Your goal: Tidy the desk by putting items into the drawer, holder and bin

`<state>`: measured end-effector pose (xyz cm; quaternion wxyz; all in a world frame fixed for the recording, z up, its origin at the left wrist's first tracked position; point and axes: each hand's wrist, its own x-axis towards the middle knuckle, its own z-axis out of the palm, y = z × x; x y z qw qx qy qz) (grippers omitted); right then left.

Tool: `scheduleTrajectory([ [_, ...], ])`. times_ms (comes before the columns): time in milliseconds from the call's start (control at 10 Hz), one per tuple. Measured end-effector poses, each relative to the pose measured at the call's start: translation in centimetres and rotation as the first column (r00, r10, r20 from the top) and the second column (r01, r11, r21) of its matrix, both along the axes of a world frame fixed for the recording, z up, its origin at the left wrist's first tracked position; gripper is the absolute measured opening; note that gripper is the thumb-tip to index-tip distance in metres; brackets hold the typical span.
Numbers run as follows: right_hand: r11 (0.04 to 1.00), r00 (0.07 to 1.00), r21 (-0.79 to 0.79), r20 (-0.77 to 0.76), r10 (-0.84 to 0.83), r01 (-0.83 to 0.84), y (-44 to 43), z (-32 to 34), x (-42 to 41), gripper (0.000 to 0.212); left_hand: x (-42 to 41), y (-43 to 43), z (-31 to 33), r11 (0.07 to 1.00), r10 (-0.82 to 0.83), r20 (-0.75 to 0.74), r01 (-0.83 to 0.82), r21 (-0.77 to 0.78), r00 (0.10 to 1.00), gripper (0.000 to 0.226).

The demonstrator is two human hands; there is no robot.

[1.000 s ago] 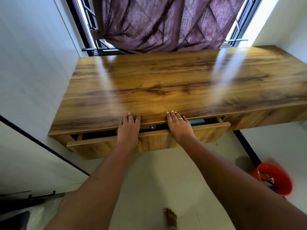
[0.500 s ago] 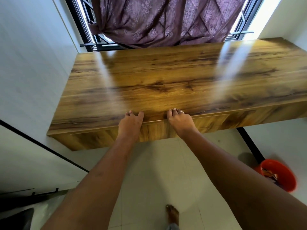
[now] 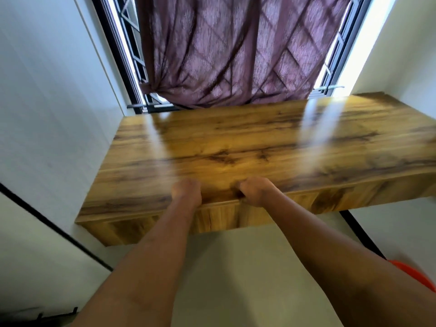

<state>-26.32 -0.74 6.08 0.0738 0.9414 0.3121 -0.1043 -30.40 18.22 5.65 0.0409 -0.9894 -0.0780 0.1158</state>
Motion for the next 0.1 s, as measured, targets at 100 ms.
scheduleTrajectory([
  [100, 0.995, 0.999, -0.084, 0.02, -0.043, 0.045, -1.19, 2.18, 2.61, 0.051, 2.91, -0.11, 2.96, 0.996, 0.067, -0.1, -0.073, -0.06, 0.993, 0.039],
])
